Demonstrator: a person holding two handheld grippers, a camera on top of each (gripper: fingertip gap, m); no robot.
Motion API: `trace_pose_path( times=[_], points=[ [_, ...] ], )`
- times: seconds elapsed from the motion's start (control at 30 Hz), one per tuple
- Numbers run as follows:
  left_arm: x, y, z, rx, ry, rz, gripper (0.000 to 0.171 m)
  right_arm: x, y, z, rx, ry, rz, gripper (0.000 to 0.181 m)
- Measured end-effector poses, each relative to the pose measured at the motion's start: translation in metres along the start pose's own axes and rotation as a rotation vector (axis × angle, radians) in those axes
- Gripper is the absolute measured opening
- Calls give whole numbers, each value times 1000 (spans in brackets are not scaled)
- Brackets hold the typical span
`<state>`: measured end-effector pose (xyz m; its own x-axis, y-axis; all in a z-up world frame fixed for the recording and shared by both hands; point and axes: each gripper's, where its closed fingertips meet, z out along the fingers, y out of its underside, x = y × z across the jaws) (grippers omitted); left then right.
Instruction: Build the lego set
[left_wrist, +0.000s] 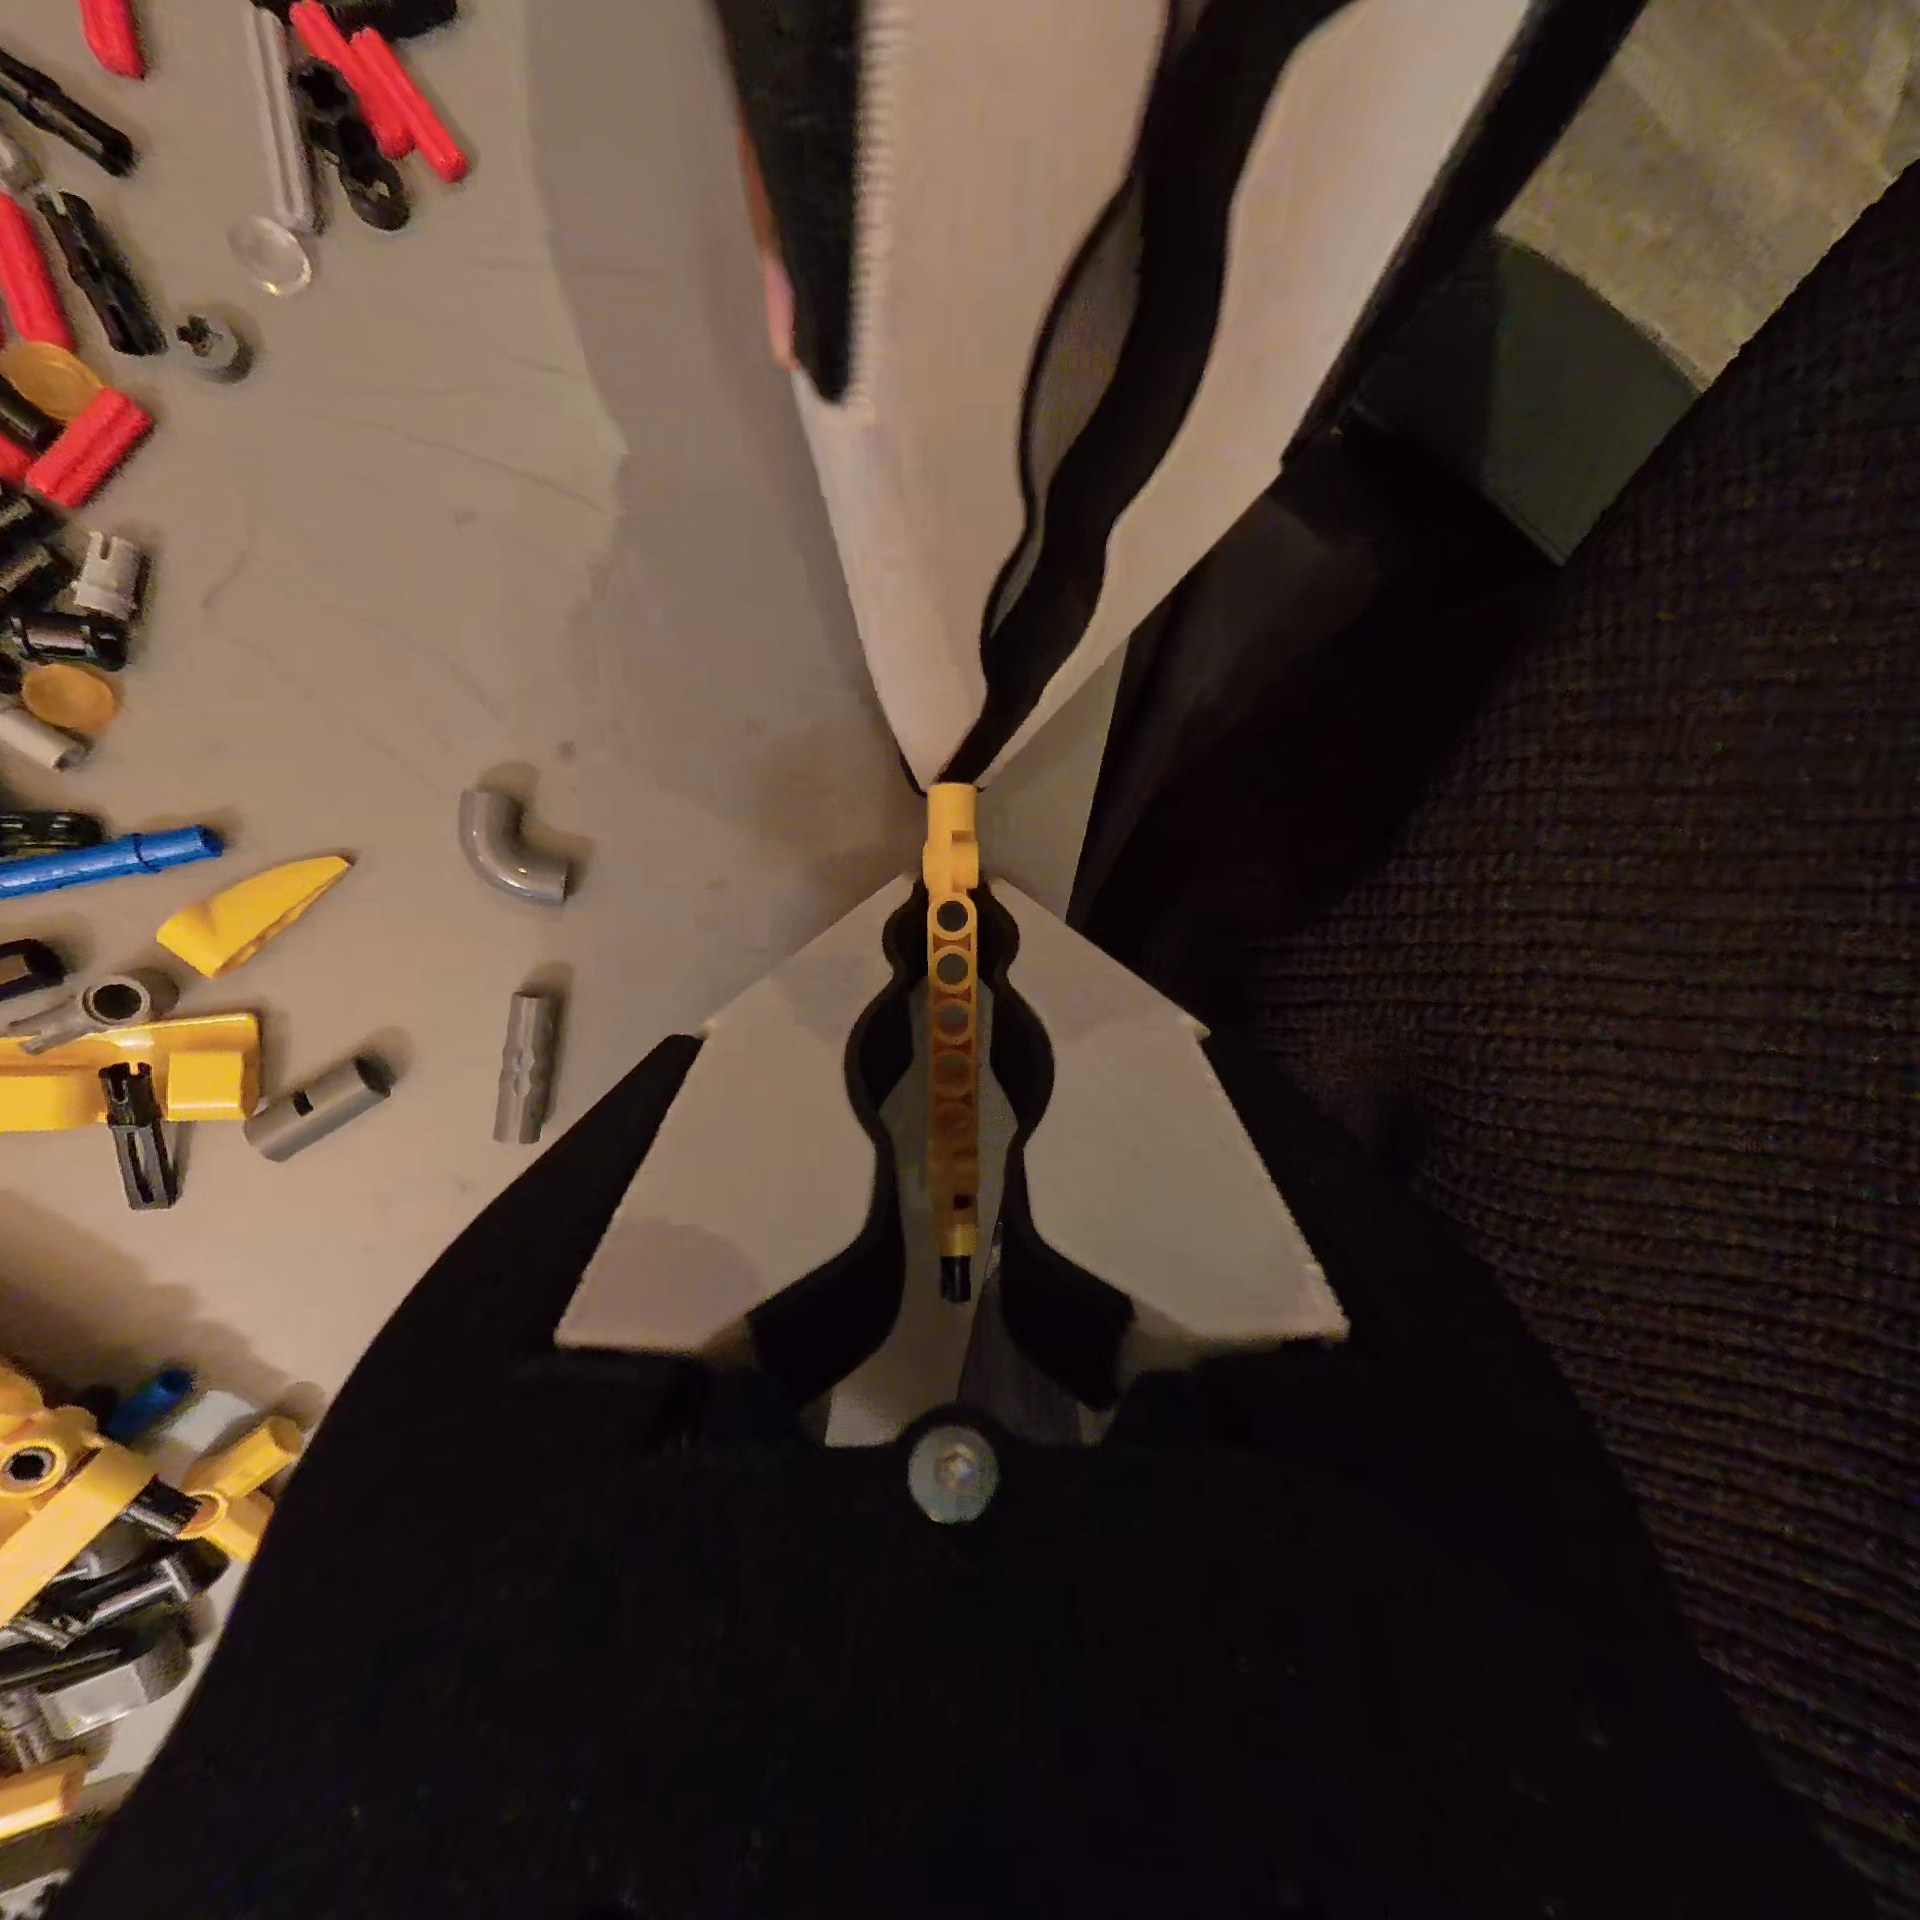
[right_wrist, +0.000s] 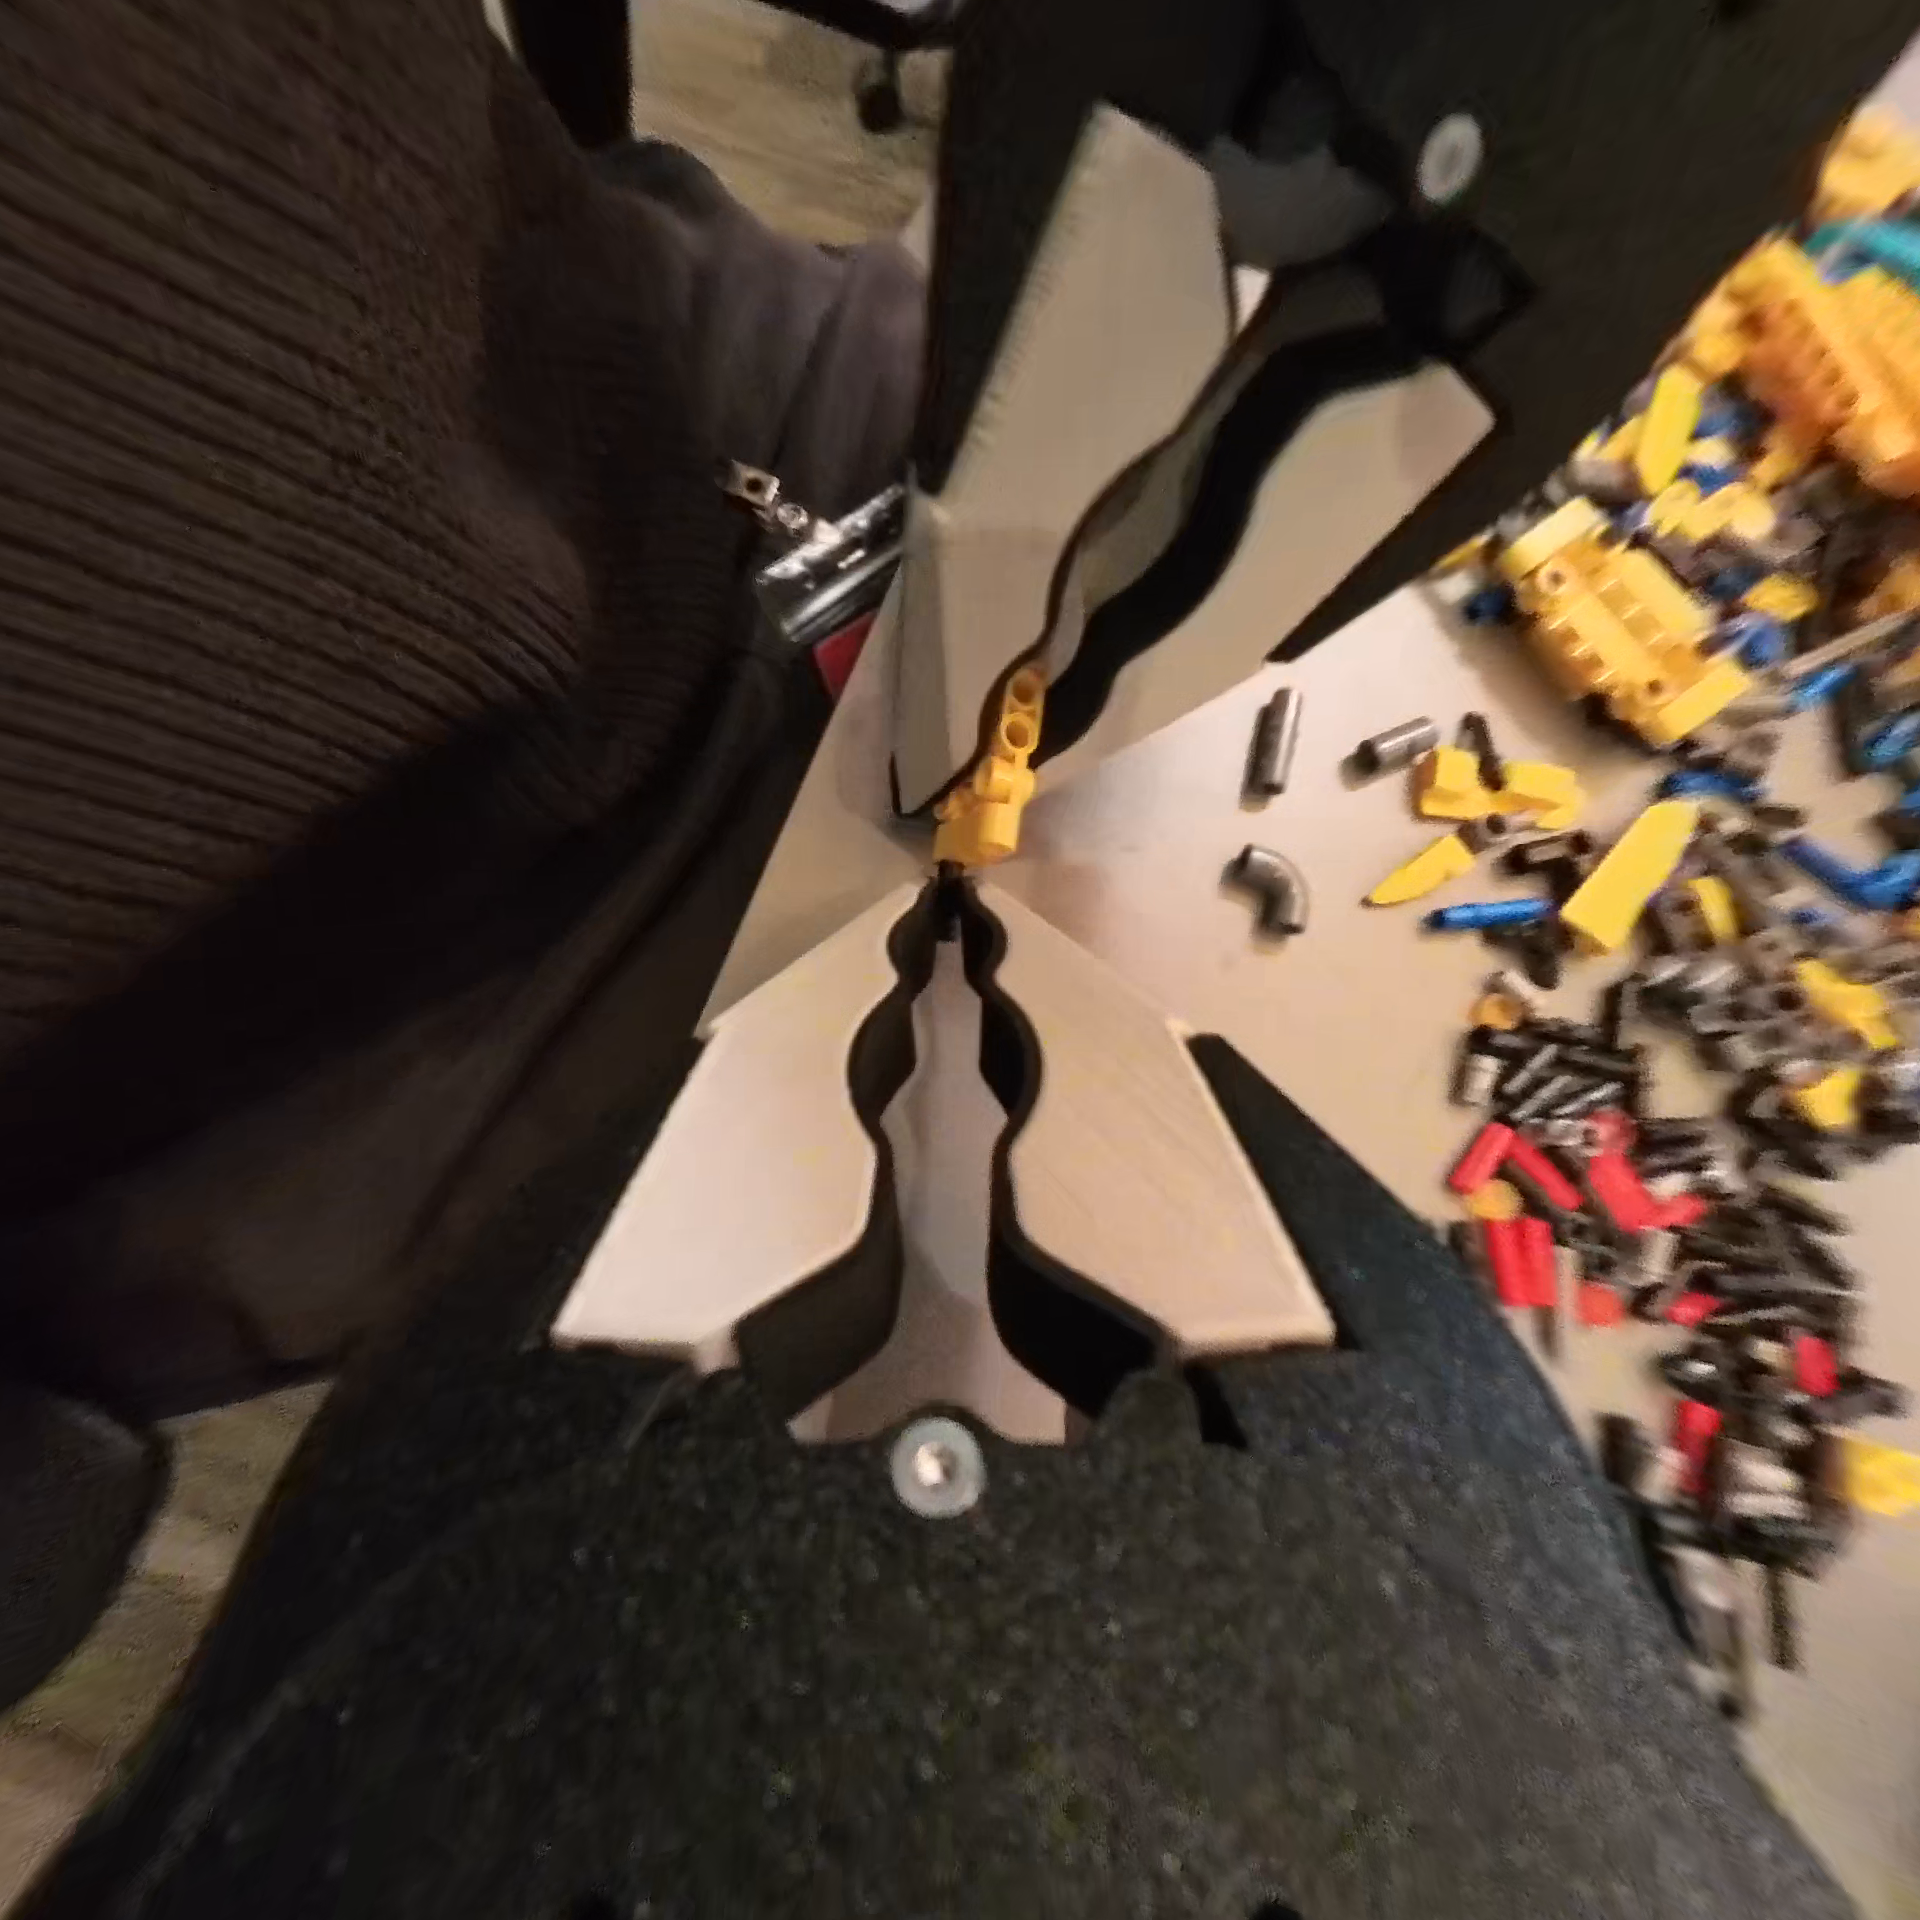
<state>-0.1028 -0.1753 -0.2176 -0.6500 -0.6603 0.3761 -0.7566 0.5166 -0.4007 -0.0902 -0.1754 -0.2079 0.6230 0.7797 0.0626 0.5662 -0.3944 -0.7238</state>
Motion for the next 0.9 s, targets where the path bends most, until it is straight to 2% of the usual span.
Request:
trace_pose_path(
  times=[0.13, 0.23, 0.47, 0.57, 0.63, 0.77, 0.9],
  points=[
    [0, 0, 0, -38, -16, 22, 6, -2, -2, 0, 58, -189, 197, 2],
    [0, 0, 0, -34, -8, 20, 6, -2, -3, 0, 77, -251, 267, 2],
    [0, 0, 0, 5, -6, 16, 7, -2, -2, 0, 57, -178, 281, 6],
    [0, 0, 0, 8, -5, 16, 7, 1, 0, -4, 82, -140, 308, 24],
    [0, 0, 0, 7, -10, 22, 7, 5, 3, -7, 95, -103, 314, 26],
    [0, 0, 0, 11, -3, 20, 7, 2, 6, -9, 118, -86, 319, 24],
    [0, 0, 0, 22, 4, 12, 7, 0, 5, -5, 112, -56, 271, 12]
  ],
)
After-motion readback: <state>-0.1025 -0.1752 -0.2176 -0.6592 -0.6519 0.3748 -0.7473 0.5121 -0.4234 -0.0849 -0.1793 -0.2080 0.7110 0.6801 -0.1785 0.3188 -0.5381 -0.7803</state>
